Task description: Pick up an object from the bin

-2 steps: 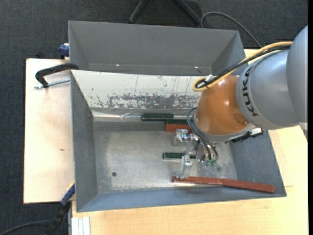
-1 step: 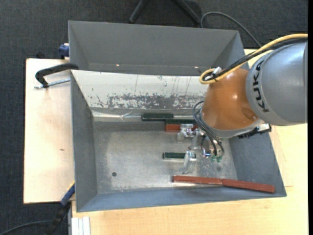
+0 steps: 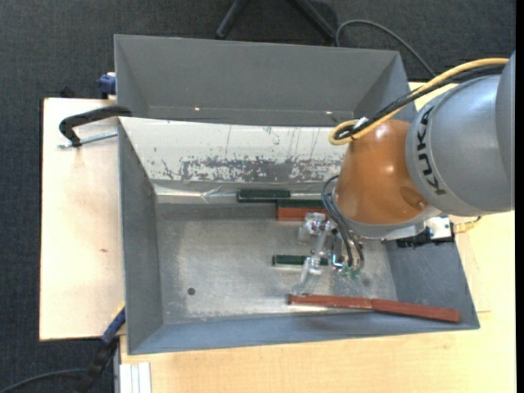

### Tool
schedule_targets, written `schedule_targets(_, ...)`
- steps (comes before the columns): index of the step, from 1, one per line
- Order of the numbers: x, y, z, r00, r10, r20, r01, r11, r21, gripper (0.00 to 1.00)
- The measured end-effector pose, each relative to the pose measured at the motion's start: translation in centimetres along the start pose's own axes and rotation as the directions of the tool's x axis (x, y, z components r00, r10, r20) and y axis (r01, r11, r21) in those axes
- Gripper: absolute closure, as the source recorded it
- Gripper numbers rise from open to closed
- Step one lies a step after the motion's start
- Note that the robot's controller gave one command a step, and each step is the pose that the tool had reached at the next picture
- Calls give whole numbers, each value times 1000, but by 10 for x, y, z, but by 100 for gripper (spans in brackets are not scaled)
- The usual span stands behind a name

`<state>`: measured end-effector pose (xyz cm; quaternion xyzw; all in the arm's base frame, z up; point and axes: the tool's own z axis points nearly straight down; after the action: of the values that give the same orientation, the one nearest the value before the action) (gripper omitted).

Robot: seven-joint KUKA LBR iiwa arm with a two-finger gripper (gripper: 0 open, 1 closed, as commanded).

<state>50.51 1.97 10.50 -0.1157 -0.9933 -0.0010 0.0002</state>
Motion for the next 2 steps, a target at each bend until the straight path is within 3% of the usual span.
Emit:
schedule_targets(1, 0, 7, 35, 994, 107, -3, -107, 994, 1, 0)
schedule_targets(2, 0, 7, 35, 994, 106, -1, -106, 994, 1, 0)
